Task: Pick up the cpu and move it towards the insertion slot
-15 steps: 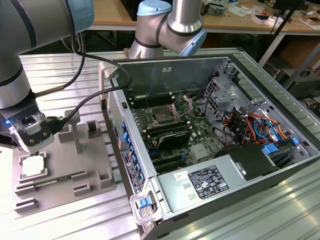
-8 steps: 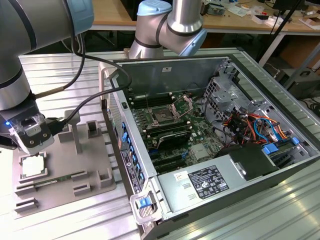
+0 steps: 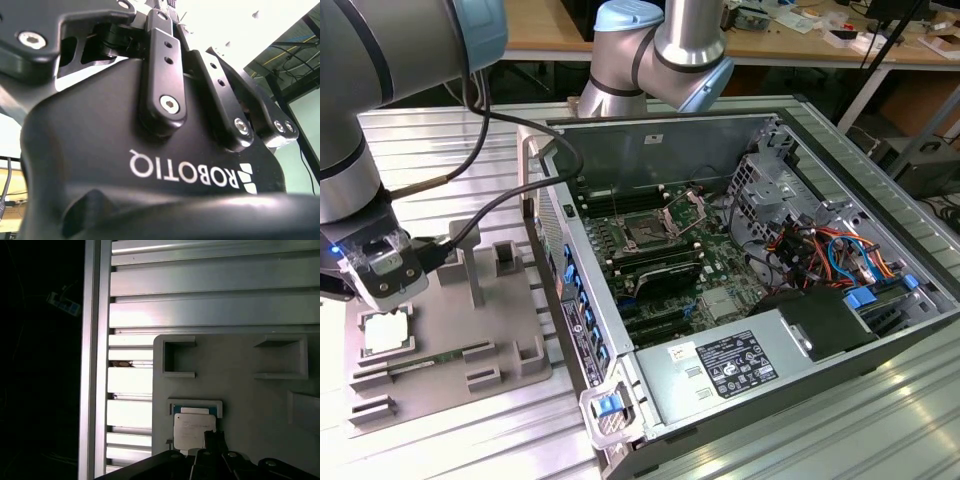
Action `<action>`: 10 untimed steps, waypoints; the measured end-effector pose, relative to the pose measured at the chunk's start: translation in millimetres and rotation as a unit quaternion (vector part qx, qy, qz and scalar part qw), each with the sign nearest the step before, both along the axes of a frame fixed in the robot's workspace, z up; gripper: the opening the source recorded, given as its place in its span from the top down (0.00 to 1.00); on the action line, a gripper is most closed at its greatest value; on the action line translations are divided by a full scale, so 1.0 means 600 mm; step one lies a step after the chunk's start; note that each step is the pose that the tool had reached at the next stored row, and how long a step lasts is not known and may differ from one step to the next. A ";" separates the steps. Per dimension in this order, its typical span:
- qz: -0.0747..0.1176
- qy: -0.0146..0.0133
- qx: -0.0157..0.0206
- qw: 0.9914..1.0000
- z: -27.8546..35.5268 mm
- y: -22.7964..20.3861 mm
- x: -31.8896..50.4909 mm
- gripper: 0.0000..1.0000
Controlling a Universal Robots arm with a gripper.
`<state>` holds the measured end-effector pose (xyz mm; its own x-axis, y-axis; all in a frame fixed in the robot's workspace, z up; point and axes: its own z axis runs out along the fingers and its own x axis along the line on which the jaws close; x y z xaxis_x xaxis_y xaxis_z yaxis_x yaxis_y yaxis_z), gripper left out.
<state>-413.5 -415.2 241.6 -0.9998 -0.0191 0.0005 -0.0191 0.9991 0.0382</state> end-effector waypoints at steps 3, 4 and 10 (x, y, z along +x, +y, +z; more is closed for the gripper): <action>0.000 0.000 0.000 1.000 -0.001 -0.0007 0.000 0.89; 0.000 0.000 0.000 1.000 -0.001 -0.0010 0.000 0.89; 0.000 0.000 0.000 1.000 -0.003 -0.0022 -0.001 0.89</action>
<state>-413.9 -416.5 239.8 -0.9998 -0.0191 0.0005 -0.0191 0.9991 0.0382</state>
